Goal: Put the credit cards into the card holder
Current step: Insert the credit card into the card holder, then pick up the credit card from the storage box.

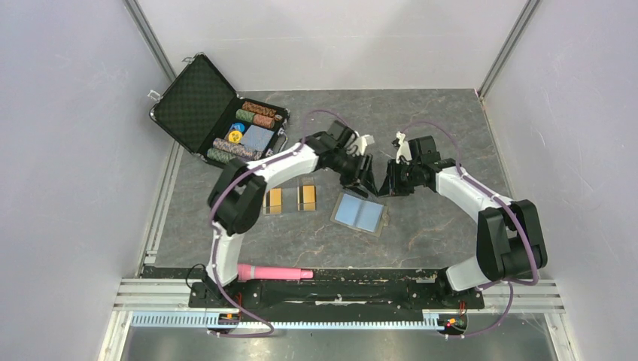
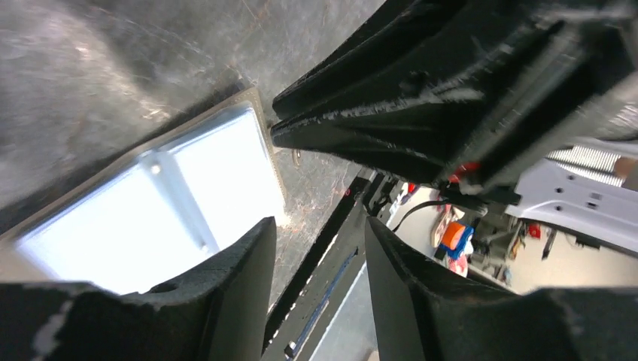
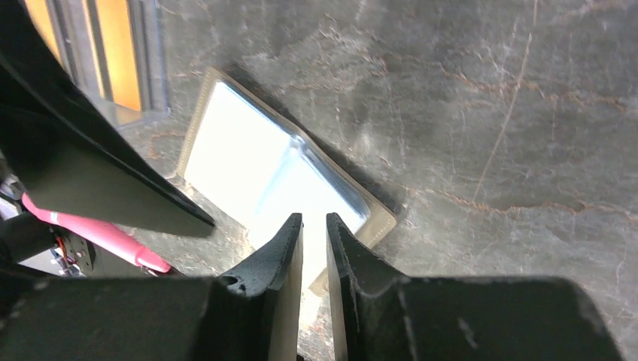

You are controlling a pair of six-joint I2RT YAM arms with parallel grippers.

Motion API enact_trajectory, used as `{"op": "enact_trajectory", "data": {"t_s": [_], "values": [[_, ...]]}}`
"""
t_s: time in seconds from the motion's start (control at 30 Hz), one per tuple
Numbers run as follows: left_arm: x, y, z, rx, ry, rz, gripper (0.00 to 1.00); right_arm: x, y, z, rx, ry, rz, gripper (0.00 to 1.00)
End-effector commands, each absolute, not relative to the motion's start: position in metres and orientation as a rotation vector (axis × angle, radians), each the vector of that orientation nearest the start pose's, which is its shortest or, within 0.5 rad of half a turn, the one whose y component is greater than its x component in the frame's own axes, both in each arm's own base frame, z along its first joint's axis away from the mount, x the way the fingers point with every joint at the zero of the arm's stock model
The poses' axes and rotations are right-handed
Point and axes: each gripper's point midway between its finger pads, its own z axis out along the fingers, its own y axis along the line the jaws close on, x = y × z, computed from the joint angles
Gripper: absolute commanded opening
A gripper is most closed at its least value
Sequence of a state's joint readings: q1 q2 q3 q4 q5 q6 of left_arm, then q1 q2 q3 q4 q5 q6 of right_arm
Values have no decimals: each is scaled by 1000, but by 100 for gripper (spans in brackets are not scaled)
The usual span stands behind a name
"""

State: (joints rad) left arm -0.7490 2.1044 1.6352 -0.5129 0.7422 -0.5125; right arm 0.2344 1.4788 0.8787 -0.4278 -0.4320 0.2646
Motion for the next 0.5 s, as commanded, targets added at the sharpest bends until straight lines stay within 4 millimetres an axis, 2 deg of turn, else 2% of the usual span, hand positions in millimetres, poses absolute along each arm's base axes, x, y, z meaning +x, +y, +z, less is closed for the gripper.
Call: {"op": "enact_trajectory", "data": {"t_s": [0.0,0.13,0.27,0.37,0.47], "values": [[303,-401,168,440,2449,-1509,54,308,175,96,-192,2549,792,21],[330,-349,169,170,2401,-1531,54,314,202,104,-247,2532,834,23],[347,-290,162,-36,2382,-1476,55,317,240,110,-329,2520,898,25],[350,-248,153,-131,2408,-1362,55,316,270,114,-390,2512,961,28],[346,-211,135,-150,2505,-1147,56,312,295,113,-440,2519,1021,32]]}}
